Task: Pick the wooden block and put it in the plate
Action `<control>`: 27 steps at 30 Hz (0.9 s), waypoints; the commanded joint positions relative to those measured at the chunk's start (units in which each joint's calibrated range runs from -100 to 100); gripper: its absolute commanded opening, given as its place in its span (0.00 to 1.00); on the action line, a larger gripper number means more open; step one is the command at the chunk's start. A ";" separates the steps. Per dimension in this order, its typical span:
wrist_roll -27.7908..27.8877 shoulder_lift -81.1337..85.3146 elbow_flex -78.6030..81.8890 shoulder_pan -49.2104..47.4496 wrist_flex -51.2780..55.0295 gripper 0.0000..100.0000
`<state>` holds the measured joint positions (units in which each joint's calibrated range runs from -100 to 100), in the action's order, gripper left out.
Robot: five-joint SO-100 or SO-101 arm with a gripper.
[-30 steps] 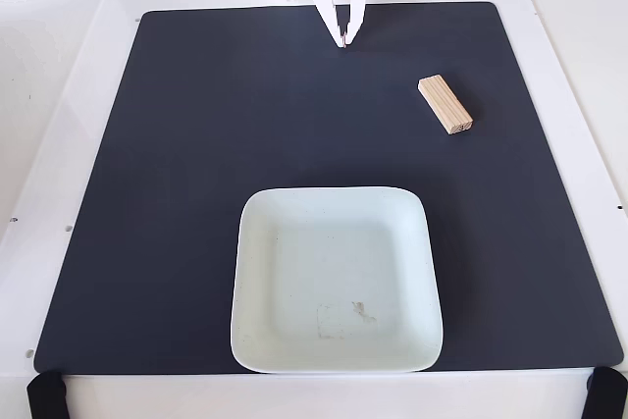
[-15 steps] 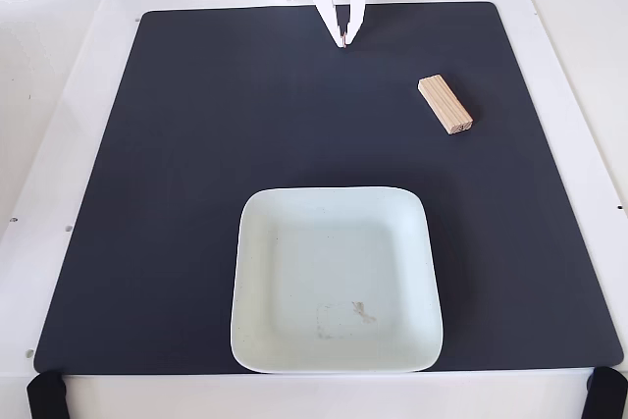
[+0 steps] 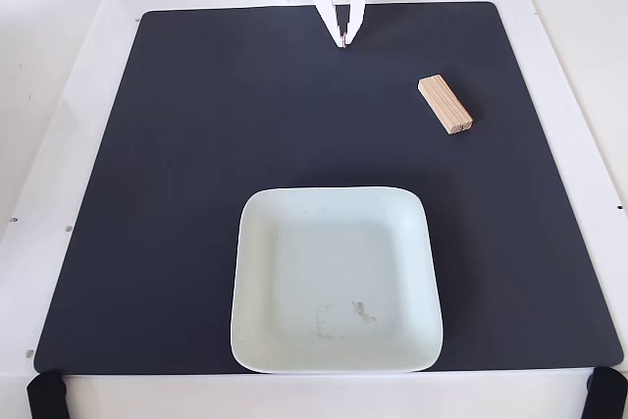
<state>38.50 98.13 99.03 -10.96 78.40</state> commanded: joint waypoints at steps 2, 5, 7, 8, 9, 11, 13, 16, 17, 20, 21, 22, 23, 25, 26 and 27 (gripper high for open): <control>0.21 0.09 0.34 -0.46 0.30 0.01; 0.26 0.09 -0.11 -0.80 0.30 0.01; 0.26 0.09 -2.18 -0.80 0.92 0.01; 0.32 0.09 -3.71 -0.91 1.09 0.01; 0.32 0.09 -5.42 -1.02 1.09 0.01; 0.32 0.01 -9.02 -3.26 1.09 0.01; 0.32 -0.16 -11.99 -5.39 1.09 0.01; 0.32 -4.31 -17.21 -7.29 1.01 0.01; 0.32 -6.60 -19.28 -7.96 1.01 0.01; 0.00 -14.65 -27.46 -10.43 1.01 0.01; 0.21 -17.70 -30.16 -11.21 1.01 0.01; 0.21 -20.76 -32.86 -11.88 0.83 0.01; 0.26 -23.89 -35.20 -12.44 0.39 0.01; 0.26 -29.99 -39.88 -14.01 -0.41 0.01; 0.26 -33.13 -42.13 -15.02 -1.47 0.01; 0.26 -36.18 -44.11 -15.91 -2.79 0.01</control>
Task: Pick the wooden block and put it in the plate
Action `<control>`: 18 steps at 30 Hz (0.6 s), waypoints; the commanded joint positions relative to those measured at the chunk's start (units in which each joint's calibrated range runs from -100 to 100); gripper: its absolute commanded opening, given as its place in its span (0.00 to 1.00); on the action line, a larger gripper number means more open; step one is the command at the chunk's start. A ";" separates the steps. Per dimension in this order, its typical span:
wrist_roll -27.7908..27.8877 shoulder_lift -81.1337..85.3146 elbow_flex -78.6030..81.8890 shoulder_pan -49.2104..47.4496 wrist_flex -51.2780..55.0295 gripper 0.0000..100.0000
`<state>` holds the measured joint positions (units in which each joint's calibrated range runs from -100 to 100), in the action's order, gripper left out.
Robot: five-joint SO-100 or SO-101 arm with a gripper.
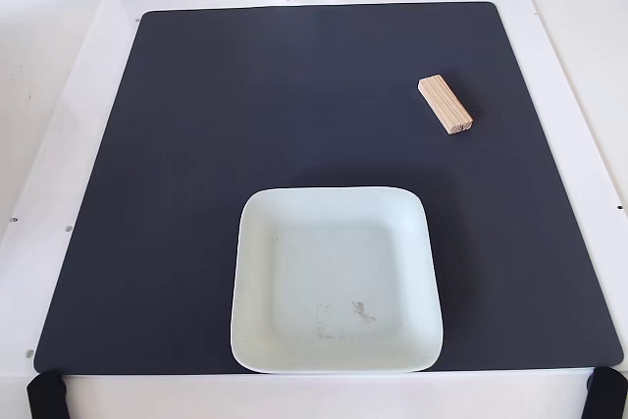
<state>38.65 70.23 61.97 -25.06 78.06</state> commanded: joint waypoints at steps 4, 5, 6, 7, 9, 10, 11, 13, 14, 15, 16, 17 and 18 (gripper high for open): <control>0.11 -19.63 -13.70 -4.84 -8.64 0.01; 0.11 -22.26 -15.14 -4.95 -10.32 0.01; 0.11 -24.89 -16.49 -4.95 -11.91 0.01; 0.11 -27.51 -17.75 -4.95 -13.24 0.01; 0.11 -32.94 -20.36 -4.95 -14.91 0.01; 0.11 -35.73 -21.71 -5.06 -15.36 0.01; 0.11 -38.62 -23.24 -5.06 -15.36 0.01; 0.11 -44.55 -27.10 -5.06 -15.36 0.01; 0.16 -47.68 -29.44 -5.06 -15.36 0.01; 0.16 -50.82 -32.05 -5.06 -15.36 0.02; 0.16 -53.87 -34.75 -5.06 -15.36 0.02; 0.16 -57.01 -37.54 -4.95 -15.36 0.02; 0.16 -60.06 -40.33 -4.73 -15.36 0.02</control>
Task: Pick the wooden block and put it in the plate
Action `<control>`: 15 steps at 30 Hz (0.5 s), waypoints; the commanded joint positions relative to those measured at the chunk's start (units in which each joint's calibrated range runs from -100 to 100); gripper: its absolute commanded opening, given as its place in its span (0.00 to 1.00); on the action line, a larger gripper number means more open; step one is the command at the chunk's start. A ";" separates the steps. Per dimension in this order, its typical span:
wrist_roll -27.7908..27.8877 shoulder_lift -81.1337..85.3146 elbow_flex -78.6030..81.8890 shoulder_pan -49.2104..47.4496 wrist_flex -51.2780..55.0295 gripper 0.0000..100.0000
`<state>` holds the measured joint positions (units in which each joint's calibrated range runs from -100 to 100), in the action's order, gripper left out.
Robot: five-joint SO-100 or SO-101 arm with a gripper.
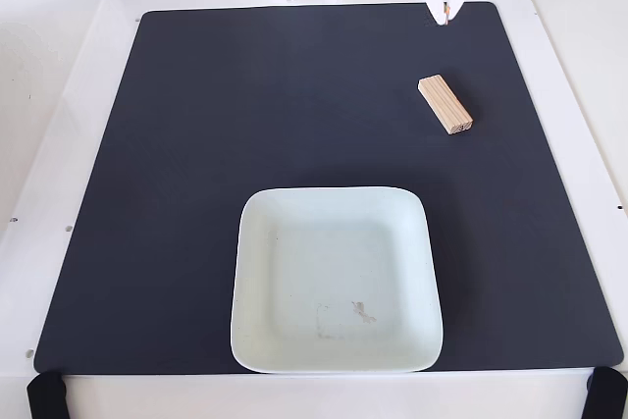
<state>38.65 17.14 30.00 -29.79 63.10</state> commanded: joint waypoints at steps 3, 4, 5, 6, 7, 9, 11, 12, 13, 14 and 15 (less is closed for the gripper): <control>0.16 -15.45 -16.28 0.68 0.32 0.02; 0.16 -17.73 -18.25 0.79 0.40 0.02; 0.16 -19.85 -19.87 0.90 0.40 0.02; 0.16 -21.89 -21.22 1.12 0.40 0.02; 0.21 -23.58 -22.21 1.91 0.40 0.02; 0.80 -25.62 -23.38 2.92 0.49 0.02; 2.40 -26.29 -23.38 3.92 2.35 0.03; 3.31 -26.46 -23.38 4.48 4.38 0.04; 4.22 -26.63 -23.47 4.93 6.68 0.06; 5.07 -26.63 -23.56 5.49 8.71 0.09; 5.82 -26.63 -23.65 5.94 10.48 0.11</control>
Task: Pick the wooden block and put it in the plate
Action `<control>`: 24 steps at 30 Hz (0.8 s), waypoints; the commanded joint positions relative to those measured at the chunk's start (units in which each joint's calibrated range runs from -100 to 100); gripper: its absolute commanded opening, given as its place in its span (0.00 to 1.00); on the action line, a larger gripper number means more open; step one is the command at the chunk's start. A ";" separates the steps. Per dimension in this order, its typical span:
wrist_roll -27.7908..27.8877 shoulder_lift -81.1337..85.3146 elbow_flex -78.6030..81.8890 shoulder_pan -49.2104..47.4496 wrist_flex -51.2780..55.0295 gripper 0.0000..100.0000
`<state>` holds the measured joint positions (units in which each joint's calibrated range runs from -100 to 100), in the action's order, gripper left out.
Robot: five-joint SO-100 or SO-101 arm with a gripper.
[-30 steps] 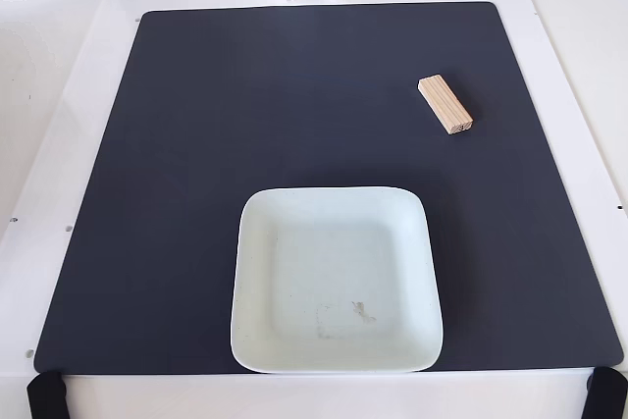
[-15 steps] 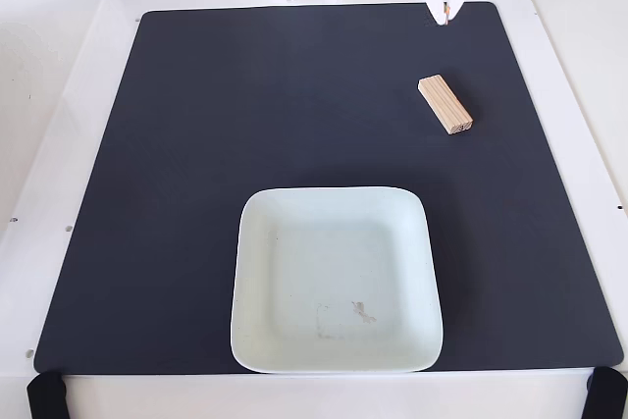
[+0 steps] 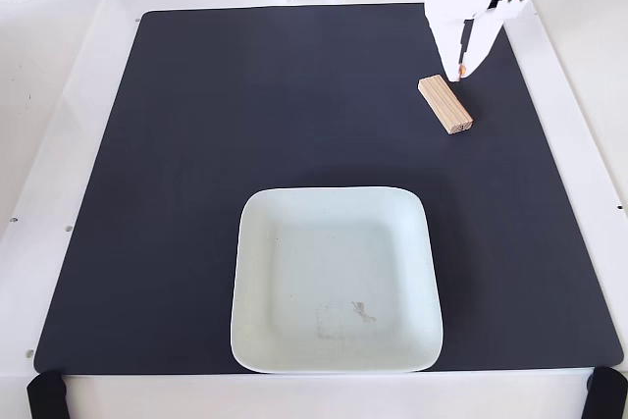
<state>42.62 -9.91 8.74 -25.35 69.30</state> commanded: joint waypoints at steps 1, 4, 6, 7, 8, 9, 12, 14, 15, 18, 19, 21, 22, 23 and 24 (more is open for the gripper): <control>2.34 0.42 -2.49 1.95 5.51 0.14; 2.71 0.50 -2.58 3.18 6.22 0.22; 2.71 0.25 -2.94 4.30 6.13 0.26; 2.71 0.25 -2.94 4.75 6.04 0.27; 2.71 0.16 -2.94 5.08 6.04 0.28; 2.71 0.08 -2.94 5.08 6.04 0.29; 2.71 0.00 -2.94 5.08 5.95 0.29; 2.71 0.00 -2.85 5.08 5.95 0.29; 2.71 0.00 -2.76 5.08 5.95 0.29; 2.44 -0.26 -1.23 4.75 2.24 0.29; 2.39 -0.68 -0.33 4.63 0.38 0.29; 2.34 -2.12 0.93 4.41 -3.06 0.29; 2.34 -2.97 1.02 4.41 -4.30 0.29; 2.28 -3.90 0.93 4.30 -5.27 0.28; 2.28 -4.92 0.66 4.30 -6.07 0.28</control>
<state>45.02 -13.91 9.62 -20.81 65.65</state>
